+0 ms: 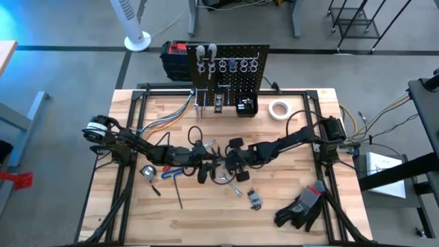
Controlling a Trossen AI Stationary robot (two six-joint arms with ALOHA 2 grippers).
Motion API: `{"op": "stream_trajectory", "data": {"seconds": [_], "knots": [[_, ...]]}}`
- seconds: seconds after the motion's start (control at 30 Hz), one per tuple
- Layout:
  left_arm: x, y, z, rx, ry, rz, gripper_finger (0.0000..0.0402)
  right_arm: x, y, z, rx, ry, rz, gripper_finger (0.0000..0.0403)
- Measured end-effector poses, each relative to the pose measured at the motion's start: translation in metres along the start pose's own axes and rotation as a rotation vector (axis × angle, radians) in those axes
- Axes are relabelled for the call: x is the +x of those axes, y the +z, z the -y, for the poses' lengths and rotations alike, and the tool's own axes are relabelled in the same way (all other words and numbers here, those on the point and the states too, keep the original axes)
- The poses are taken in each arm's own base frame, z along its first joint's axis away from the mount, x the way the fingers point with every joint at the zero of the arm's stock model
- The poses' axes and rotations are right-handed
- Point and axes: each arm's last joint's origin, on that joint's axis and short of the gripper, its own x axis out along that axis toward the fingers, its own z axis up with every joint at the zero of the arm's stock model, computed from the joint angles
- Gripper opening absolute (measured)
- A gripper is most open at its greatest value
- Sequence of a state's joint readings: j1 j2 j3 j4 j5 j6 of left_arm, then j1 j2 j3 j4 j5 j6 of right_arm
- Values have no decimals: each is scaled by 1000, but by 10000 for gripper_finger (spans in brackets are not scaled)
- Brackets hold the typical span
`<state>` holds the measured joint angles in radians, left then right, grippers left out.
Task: Hang tools onto peg board
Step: Hang the wrench on the peg board
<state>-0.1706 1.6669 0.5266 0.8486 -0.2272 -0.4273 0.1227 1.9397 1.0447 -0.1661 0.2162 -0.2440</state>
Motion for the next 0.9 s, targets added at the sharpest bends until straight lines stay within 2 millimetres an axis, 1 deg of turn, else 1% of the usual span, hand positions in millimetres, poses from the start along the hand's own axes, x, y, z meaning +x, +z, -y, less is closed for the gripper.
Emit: {"op": "stream_trajectory", "data": {"seconds": [0.07,0.13,0.3,0.37,0.43,0.53,0.63,0.7,0.8,0.9], "knots": [[0,-1,1,-12,-4,-1,154,-7,3,-5,22,-37,9,10],[-1,-1,3,-22,-11,-4,154,-20,5,-13,8,-76,5,5],[-1,-1,6,-48,-28,-3,154,-60,23,-36,-107,-171,119,2],[0,0,7,-52,-47,-4,154,-68,25,-43,-139,-207,136,1],[2,4,11,-33,-65,9,154,-73,25,-47,-162,-213,134,1],[4,10,18,79,-90,25,154,-79,27,-46,-115,-185,141,1],[8,15,27,202,-121,29,155,-81,28,-40,-14,-77,98,0],[12,19,30,243,-123,11,156,-84,34,-36,52,-10,94,0],[19,25,35,283,-109,-78,158,-92,41,-35,63,13,72,0],[26,33,41,318,-72,-209,158,-97,46,-35,59,23,69,0]]}}
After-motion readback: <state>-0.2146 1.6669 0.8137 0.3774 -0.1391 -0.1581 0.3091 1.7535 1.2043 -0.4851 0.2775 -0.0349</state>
